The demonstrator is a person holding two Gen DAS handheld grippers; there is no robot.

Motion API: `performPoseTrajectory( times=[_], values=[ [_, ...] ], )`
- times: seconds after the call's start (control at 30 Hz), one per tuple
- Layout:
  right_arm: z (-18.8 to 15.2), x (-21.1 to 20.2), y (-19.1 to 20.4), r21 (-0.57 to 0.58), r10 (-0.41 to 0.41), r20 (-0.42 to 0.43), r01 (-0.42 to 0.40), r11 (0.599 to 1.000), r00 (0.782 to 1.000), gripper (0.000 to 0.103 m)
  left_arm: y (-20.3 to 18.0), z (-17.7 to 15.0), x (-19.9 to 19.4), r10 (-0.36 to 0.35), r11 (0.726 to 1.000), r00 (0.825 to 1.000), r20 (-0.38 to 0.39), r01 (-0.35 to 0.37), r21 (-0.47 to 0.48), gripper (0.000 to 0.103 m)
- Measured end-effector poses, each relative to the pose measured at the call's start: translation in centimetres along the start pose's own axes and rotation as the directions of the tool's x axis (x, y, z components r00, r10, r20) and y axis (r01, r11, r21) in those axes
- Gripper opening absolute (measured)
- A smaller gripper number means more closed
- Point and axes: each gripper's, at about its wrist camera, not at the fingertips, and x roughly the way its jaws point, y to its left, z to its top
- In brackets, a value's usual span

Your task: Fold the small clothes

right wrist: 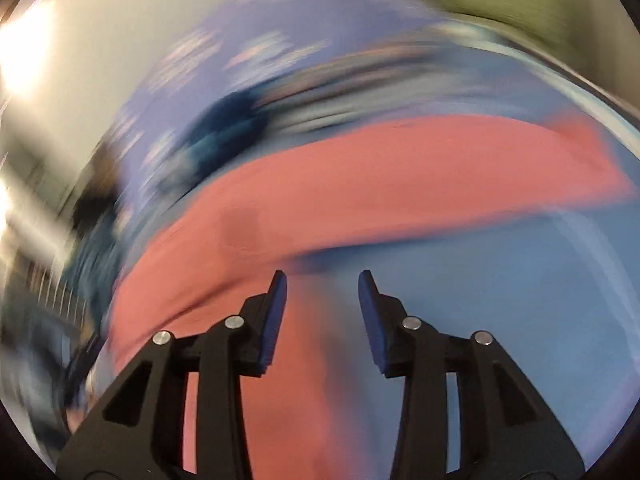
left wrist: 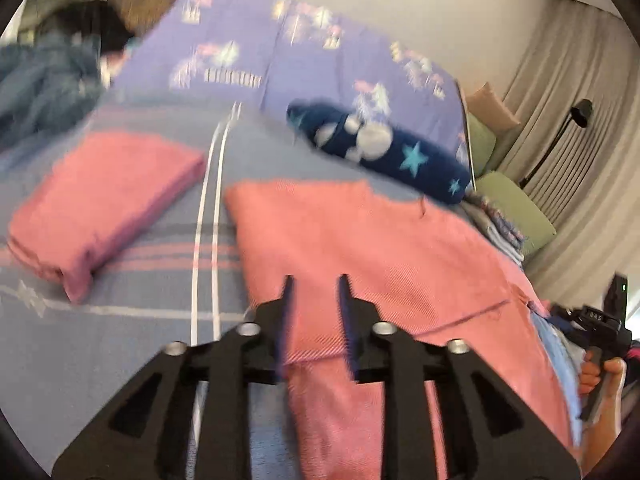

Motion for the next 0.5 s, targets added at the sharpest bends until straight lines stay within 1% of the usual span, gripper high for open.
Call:
performPoseTrajectory(
  times=[0.03, 0.07, 0.1, 0.13, 0.2, 0.23, 0.27, 0.33, 0.37, 0.4, 0.43, 0.47, 0.5],
  values=[
    [0.3, -1.1, -2.8, 0.085, -0.027, 0.019, 0.025, 0.996, 0.999, 0.039, -0.7, 0.2, -0.3, 0.036, 0.999, 0.999, 0.034, -0.037, 0.023, 0.04],
    [0.4, -2.1, -5.4, 0.162, -0.039, 0.033, 0.033, 0.986, 0.999, 0.039, -1.4, 0.4, -0.2, 0.076, 0.996, 0.996, 0.056, -0.078, 0.042, 0.044],
    [0.4, -3.2, -8.1, 0.242, -0.036, 0.054, 0.022, 0.97, 0.998, 0.039, -2.3, 0.6, -0.1, 0.122, 0.99, 0.99, 0.065, -0.126, 0.059, 0.044],
    [0.5, -3.9, -9.7, 0.283, -0.035, 0.07, 0.014, 0.959, 0.997, 0.041, -3.0, 0.8, 0.1, 0.141, 0.987, 0.988, 0.063, -0.145, 0.068, 0.044],
    [1.1, -4.9, -12.7, 0.359, -0.054, 0.1, 0.015, 0.933, 0.994, 0.05, -4.1, 1.2, 0.3, 0.12, 0.99, 0.992, 0.036, -0.122, 0.069, 0.044],
    [1.4, -5.0, -14.2, 0.406, -0.051, 0.114, 0.0, 0.914, 0.992, 0.052, -4.8, 1.3, 0.2, 0.107, 0.991, 0.994, 0.02, -0.108, 0.073, 0.046],
    [1.4, -4.8, -15.1, 0.432, -0.042, 0.12, -0.014, 0.902, 0.992, 0.052, -5.7, 1.4, 0.2, 0.097, 0.992, 0.995, 0.009, -0.098, 0.084, 0.053],
    [1.8, -3.9, -17.5, 0.523, -0.007, 0.122, -0.058, 0.85, 0.992, 0.055, -8.0, 1.6, 0.3, 0.076, 0.99, 0.997, -0.002, -0.076, 0.118, 0.06],
    [2.0, -2.9, -18.4, 0.563, 0.023, 0.119, -0.087, 0.822, 0.993, 0.059, -8.8, 1.6, 0.3, 0.069, 0.989, 0.998, -0.008, -0.068, 0.134, 0.062],
    [2.5, -2.2, -19.7, 0.591, 0.057, 0.114, -0.114, 0.798, 0.992, 0.06, -9.9, 1.7, 0.5, 0.065, 0.986, 0.998, -0.019, -0.061, 0.154, 0.063],
    [2.8, -1.5, -20.3, 0.616, 0.089, 0.115, -0.141, 0.775, 0.989, 0.06, -10.8, 1.6, 0.6, 0.063, 0.983, 0.998, -0.027, -0.057, 0.172, 0.066],
    [3.0, -0.9, -20.9, 0.634, 0.114, 0.132, -0.172, 0.754, 0.985, 0.06, -11.9, 1.9, 0.9, 0.063, 0.98, 0.998, -0.028, -0.056, 0.193, 0.071],
    [3.4, -0.3, -21.6, 0.649, 0.145, 0.171, -0.222, 0.728, 0.975, 0.064, -12.5, 1.8, 1.1, 0.064, 0.978, 0.998, -0.023, -0.058, 0.203, 0.073]
  ],
)
